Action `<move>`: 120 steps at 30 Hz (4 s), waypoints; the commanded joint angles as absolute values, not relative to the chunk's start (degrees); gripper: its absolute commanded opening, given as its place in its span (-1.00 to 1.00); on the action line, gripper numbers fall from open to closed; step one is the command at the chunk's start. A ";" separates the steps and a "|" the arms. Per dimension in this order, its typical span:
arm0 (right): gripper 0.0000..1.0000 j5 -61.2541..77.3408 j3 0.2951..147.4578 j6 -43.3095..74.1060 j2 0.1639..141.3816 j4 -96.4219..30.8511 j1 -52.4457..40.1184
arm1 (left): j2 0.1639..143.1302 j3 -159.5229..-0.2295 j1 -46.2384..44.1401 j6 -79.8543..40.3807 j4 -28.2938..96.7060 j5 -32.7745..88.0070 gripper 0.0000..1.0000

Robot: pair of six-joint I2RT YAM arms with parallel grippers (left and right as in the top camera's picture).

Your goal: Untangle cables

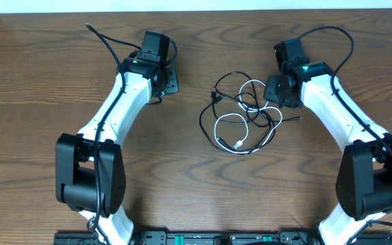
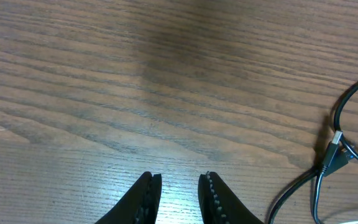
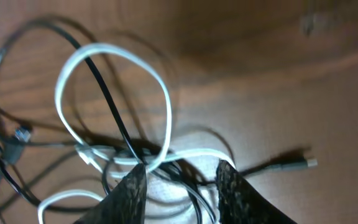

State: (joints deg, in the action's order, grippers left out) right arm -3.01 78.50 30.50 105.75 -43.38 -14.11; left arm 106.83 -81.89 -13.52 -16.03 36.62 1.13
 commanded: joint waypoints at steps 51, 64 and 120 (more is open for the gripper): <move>-0.17 -1.96 61.56 84.29 106.15 -26.59 -11.92 | 107.18 -81.58 -13.43 -15.27 36.67 0.40 -0.46; -0.14 -1.89 54.06 94.91 106.15 -14.92 -13.08 | 107.18 -81.58 -13.43 -15.27 36.56 0.40 -0.46; -0.15 20.95 76.27 49.08 97.36 -33.23 -4.49 | 107.18 -81.58 -13.43 -15.27 36.58 0.40 -0.23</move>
